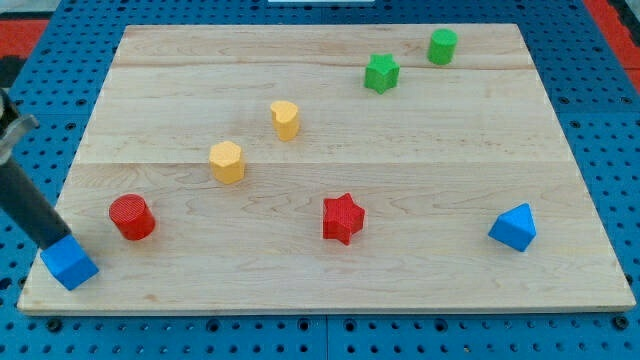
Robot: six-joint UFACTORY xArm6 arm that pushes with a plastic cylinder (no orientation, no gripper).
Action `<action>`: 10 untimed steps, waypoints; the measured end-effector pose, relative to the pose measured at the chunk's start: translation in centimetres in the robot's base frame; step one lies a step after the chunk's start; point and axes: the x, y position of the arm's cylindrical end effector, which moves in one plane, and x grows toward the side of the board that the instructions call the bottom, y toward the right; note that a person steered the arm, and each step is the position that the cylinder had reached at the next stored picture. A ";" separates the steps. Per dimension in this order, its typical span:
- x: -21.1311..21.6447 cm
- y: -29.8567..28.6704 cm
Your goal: Place the red star to the bottom left of the yellow heart
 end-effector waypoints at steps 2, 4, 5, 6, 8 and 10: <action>-0.6 7.7; -6.2 -1.6; -8.1 -1.6; -12.4 1.6; -17.2 3.5; -19.0 3.8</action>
